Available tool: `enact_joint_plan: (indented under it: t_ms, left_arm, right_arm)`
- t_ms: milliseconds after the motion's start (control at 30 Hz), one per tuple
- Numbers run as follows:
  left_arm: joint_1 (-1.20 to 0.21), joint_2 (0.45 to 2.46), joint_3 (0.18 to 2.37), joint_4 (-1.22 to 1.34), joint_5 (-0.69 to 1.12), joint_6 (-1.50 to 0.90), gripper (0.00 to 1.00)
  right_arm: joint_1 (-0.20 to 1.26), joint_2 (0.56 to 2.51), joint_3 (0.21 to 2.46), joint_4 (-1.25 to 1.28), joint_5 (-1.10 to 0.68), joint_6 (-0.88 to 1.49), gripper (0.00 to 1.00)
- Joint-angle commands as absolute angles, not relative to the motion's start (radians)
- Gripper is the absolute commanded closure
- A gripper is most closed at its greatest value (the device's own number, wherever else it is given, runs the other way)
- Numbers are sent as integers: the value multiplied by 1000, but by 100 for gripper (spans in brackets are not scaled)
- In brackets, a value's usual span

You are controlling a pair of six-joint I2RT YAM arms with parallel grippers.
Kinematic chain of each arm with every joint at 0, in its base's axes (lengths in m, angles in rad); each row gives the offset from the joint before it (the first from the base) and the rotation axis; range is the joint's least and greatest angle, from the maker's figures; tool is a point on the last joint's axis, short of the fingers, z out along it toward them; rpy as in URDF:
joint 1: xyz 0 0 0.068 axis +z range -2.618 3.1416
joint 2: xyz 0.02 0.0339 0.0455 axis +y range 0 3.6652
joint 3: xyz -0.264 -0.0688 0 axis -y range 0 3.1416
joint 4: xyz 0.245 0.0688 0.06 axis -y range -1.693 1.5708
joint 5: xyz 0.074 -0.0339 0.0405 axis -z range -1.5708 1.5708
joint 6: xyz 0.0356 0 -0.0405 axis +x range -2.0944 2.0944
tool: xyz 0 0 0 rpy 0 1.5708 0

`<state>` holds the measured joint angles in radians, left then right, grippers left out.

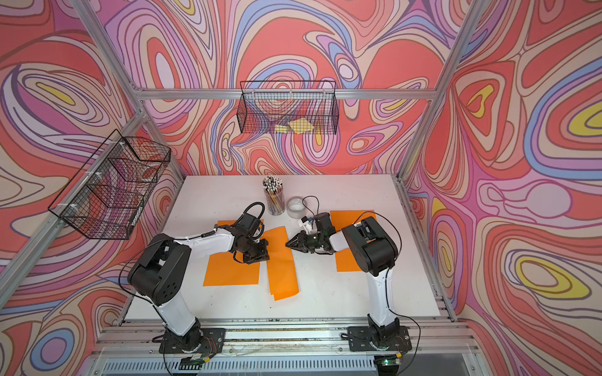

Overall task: Fold the rectangular paper in half along the long edge
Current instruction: Fold the paper at the center of the board.

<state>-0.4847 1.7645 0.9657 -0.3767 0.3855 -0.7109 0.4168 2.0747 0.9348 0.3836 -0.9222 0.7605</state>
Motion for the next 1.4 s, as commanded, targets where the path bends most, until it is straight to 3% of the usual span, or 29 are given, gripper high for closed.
enact_joint_plan:
  t_ms: [0, 567, 967, 1300, 1367]
  left_arm:
    - [-495, 1838, 893, -502, 325, -719, 100]
    - [-495, 1838, 888, -495, 329, -730, 100]
    - [-495, 1837, 881, -491, 331, -733, 100]
    - [-495, 1844, 879, -489, 331, -732, 100]
    - [-496, 1844, 878, -487, 331, -732, 100]
  right_arm:
    - [437, 2048, 850, 436, -919, 808, 76]
    - [474, 1938, 549, 673, -922, 937, 77]
    - [476, 1921, 530, 677, -924, 942, 91]
    - [477, 1861, 510, 616, -914, 910, 94]
    - [477, 1853, 505, 607, -918, 911, 89]
